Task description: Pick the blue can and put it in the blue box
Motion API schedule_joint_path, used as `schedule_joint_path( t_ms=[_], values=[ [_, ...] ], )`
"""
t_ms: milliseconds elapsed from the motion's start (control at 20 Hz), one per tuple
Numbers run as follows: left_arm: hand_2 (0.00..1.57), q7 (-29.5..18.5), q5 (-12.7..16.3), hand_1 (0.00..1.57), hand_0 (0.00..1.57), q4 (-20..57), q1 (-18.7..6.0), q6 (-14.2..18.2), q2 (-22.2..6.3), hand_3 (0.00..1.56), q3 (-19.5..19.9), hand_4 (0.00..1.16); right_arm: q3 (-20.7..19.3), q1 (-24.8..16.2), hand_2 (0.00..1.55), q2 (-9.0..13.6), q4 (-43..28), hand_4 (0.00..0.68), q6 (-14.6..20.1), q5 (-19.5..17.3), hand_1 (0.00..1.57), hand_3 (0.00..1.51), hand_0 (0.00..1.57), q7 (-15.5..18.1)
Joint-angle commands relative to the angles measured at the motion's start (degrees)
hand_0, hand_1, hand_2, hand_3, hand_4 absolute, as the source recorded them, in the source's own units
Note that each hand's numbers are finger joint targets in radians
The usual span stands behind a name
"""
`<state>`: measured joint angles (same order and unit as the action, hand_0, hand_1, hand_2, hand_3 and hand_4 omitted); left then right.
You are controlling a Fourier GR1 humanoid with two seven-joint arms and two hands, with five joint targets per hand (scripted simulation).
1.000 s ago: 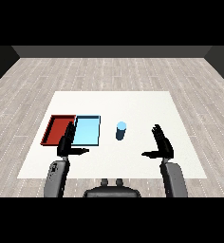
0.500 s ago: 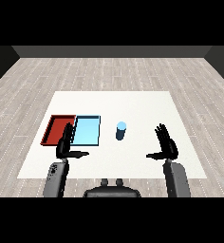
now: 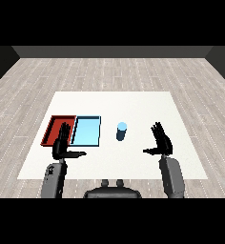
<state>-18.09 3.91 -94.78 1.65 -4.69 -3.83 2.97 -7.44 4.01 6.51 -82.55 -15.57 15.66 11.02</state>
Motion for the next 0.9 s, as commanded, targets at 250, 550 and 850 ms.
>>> schedule_joint_path(
  t_ms=[250, 550, 850],
  values=[
    [0.0, 1.81, 1.47, 0.0, 0.0, -2.29, -0.01, -0.7, -0.9, 0.0, 1.81, 0.0, -0.37, 7.05, 0.0, -1.62, 5.21, 0.0, 3.66, 1.97, 0.0, 0.0, 0.0, -5.14],
    [0.0, 0.75, -1.7, 0.0, 0.0, 3.51, -4.83, 2.92, 2.4, 0.0, -0.44, 0.0, 1.41, 12.72, 0.0, -6.35, 15.72, 0.0, 7.34, -1.11, 0.0, 0.0, 0.0, 1.79],
    [0.0, 1.65, -0.79, 0.0, 0.0, -4.63, 2.09, 0.24, 0.98, 0.0, -1.05, 0.0, 0.72, 19.62, 0.0, -5.27, 25.34, 0.0, 7.68, -1.67, 0.0, 0.0, 0.0, 3.58]
  ],
)
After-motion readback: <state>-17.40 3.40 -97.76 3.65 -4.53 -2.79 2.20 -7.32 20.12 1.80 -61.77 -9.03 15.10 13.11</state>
